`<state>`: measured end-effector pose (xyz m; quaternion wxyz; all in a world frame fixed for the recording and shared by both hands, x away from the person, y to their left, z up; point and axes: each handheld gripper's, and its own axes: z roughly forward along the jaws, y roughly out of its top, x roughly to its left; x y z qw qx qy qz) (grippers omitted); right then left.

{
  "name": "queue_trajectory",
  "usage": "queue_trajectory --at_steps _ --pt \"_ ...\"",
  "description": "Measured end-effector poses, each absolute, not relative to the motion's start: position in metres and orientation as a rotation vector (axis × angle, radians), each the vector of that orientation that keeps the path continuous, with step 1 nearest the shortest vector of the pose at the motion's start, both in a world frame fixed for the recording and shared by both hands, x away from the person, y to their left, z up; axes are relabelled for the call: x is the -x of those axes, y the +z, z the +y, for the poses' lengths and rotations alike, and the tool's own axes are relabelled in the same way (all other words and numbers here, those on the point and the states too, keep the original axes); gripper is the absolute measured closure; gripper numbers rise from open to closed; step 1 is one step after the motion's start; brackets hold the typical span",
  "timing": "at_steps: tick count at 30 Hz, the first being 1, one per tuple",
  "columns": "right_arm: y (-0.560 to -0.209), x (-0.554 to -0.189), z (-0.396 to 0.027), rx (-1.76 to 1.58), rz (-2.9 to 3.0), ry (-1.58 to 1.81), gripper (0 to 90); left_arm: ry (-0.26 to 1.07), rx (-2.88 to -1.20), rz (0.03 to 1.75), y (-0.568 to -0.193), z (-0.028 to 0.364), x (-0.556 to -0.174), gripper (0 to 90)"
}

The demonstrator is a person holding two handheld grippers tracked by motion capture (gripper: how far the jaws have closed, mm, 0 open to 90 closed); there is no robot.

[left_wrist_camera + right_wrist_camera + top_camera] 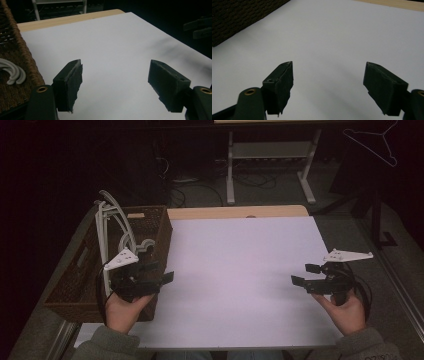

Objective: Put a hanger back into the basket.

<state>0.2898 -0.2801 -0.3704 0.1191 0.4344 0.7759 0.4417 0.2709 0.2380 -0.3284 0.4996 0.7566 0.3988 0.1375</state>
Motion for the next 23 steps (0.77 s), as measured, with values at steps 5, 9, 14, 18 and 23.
queue_trajectory --at_steps 5,9,14,18,23 --pt "-0.373 -0.288 -0.28 -1.273 2.27 1.292 22.9 0.332 -1.847 0.951 -0.335 0.228 -0.266 26.5" --pt "-0.375 -0.287 -0.28 -1.275 2.271 1.293 22.9 0.336 -1.867 0.94 -0.341 0.22 -0.263 26.1" --pt "-0.378 -0.286 -0.278 -1.273 2.276 1.29 22.9 0.327 -1.887 0.924 -0.347 0.214 -0.26 25.8" --pt "-0.38 -0.285 -0.279 -1.274 2.272 1.292 22.4 0.327 -1.891 0.922 -0.35 0.211 -0.257 25.7" --pt "-0.385 -0.282 -0.277 -1.269 2.268 1.297 22.1 0.336 -1.895 0.903 -0.354 0.208 -0.252 25.2"
